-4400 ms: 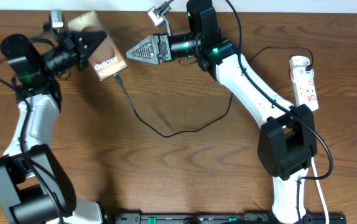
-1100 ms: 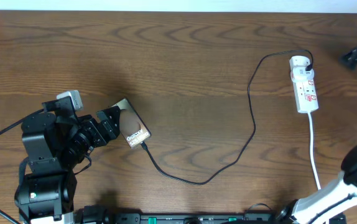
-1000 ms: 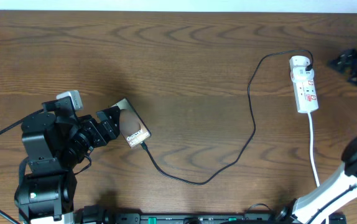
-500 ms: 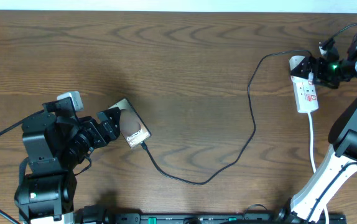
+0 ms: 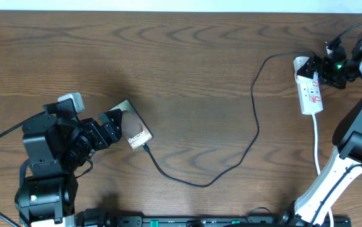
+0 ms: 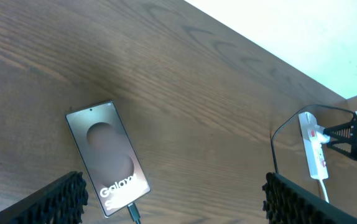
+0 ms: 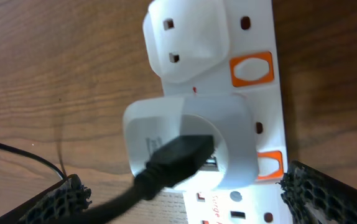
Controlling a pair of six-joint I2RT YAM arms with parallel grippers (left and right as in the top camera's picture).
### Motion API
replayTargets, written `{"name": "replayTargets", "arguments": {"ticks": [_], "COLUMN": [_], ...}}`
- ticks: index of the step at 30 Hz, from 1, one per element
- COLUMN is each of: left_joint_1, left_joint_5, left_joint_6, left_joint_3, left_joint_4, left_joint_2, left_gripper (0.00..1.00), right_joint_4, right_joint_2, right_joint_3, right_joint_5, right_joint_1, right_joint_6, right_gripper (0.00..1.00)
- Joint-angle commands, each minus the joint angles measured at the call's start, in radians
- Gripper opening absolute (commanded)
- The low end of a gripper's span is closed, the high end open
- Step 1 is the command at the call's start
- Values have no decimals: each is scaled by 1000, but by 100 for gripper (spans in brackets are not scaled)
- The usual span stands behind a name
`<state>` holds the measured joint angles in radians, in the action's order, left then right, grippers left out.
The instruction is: Plug charger to phone and switch on socket
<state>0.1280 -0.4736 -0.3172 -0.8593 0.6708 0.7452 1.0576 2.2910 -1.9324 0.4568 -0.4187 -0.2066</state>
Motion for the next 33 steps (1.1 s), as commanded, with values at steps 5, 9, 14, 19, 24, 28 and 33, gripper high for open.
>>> {"name": "replayTargets", "arguments": {"ticks": [5,9,14,19,24,28,33], "left_joint_1": [0,0,0,0,0,0,0], "left_joint_5": [-12,-12,-13,-13,-13,-13,-13], "left_joint_6": [2,2,2,2,2,2,2], "left_joint_3": [-11,-11,-11,-11,-11,-11,-11], "left_joint_4": [10,11,18,18,21,21,21], "left_joint_2": [0,14,46,63,63,63,63], "left_gripper": [89,89,89,89,89,89,89], "right_joint_4": [-22,-32,-29,-18,-18,-25,-55], "right_joint_2": [2,2,3,3,3,5,5], "right_joint_3": [-3,-3,-3,0,11,31,84], "right_joint_5": [23,19,16,-21,-21,-21,-17], "right_joint_1": [42,56,56,59,60,60,61], "right_joint_6": [33,46,57,82,83,83,98], "right_gripper": [99,99,99,99,99,99,99]}}
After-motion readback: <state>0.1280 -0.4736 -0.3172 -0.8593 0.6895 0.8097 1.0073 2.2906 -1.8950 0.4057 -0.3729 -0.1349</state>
